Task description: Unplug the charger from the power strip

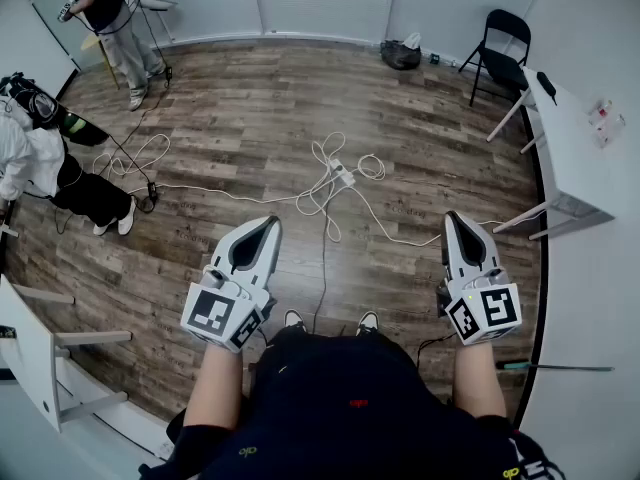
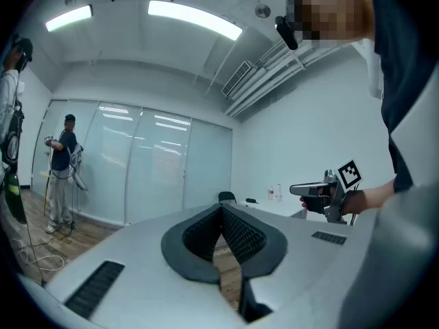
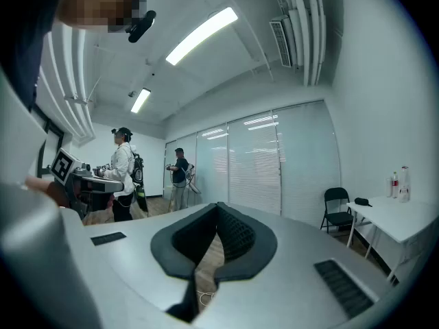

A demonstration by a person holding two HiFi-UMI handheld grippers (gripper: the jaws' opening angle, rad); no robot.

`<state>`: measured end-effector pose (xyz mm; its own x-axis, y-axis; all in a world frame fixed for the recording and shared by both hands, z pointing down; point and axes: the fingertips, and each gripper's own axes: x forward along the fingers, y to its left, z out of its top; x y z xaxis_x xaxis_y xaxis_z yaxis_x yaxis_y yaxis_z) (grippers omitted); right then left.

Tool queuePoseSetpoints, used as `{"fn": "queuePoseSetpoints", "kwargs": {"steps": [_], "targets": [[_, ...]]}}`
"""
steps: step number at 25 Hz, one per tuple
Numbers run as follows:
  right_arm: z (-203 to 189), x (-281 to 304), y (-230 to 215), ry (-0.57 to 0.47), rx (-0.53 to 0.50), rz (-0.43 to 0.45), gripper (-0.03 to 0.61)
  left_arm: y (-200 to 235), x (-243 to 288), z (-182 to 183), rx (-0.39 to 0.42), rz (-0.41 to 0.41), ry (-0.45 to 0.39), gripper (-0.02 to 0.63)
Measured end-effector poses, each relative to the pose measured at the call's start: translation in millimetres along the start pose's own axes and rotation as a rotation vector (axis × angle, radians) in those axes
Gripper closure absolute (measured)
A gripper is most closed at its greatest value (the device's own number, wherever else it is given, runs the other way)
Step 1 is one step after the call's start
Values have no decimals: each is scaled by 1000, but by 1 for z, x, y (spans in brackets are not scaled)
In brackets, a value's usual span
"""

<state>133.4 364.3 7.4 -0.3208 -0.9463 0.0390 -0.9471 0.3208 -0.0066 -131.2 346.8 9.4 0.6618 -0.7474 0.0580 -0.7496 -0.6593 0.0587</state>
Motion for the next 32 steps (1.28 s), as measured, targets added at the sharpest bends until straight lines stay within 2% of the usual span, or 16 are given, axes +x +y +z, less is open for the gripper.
{"fn": "queuePoseSetpoints", "kwargs": {"steps": [8,13,21,32], "targets": [[-2,4,1,2,-3,15,557,-2,6,1,27,-16,7,594],[-2,8,1,-25,47,27,557,2,7,2,20,-11,10,594],[-16,18,9,23,52,18,557,12,7,-9,8,-27,17,594],[-17,64,85,51,8,-6,557,87,-33,-26,22,-77,36,594]]}}
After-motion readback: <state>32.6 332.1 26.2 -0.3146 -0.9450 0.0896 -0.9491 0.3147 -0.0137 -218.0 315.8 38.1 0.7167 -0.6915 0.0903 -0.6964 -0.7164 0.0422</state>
